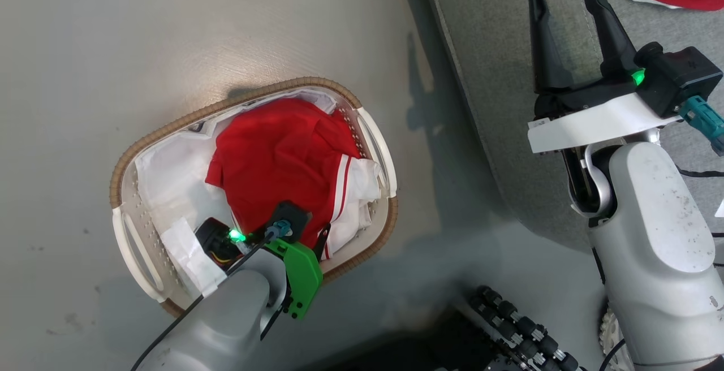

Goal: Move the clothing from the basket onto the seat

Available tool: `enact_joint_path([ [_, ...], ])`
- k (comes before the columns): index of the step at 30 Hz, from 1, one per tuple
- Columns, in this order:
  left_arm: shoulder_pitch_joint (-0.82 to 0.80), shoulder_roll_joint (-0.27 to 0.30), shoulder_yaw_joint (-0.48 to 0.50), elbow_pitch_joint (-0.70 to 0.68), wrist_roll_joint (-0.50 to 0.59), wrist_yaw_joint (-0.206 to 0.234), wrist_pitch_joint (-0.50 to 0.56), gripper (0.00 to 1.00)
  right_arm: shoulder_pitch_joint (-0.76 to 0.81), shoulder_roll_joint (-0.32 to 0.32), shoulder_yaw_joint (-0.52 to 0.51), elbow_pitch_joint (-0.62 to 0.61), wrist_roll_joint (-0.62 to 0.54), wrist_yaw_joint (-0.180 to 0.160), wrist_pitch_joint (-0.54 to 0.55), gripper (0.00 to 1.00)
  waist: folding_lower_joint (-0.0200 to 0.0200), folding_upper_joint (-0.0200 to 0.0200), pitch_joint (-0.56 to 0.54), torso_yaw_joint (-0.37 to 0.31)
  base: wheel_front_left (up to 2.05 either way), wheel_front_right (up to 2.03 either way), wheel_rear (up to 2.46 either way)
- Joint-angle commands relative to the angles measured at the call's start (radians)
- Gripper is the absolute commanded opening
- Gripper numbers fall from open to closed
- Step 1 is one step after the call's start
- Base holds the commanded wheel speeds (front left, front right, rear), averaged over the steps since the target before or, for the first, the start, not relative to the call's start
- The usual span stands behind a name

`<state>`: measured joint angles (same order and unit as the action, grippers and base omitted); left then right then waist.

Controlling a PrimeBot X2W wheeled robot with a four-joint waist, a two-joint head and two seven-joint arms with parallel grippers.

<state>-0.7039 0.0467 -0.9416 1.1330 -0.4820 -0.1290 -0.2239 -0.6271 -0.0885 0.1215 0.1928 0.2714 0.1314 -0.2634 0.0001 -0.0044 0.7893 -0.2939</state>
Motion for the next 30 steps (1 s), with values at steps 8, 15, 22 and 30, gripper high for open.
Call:
enact_joint_path([
  [8,-0.072,0.007,-0.083,0.044,-0.058,-0.003,0.041,1.0,-0.017,-0.001,-0.016,-0.014,-0.008,-0.001,-0.002,1.0,-0.0001,0.0044,0.071,-0.008,0.0,0.0,0.0],
  [15,-0.098,0.007,-0.138,0.043,-0.106,-0.003,0.055,1.0,-0.019,-0.01,-0.033,-0.024,-0.014,-0.001,-0.002,1.0,-0.0001,0.0044,0.084,0.002,0.0,0.0,0.0],
  [22,-0.106,0.007,-0.18,0.045,-0.158,-0.003,0.042,0.0,-0.021,-0.007,-0.029,-0.013,-0.021,-0.001,-0.002,1.0,-0.0001,0.0044,0.07,0.017,0.0,0.0,0.0],
  [30,-0.07,0.007,-0.193,0.047,-0.21,-0.003,-0.021,0.0,-0.008,-0.013,-0.019,0.021,-0.019,-0.001,-0.002,1.0,-0.0001,0.0044,-0.029,0.045,0.0,0.0,0.0],
])
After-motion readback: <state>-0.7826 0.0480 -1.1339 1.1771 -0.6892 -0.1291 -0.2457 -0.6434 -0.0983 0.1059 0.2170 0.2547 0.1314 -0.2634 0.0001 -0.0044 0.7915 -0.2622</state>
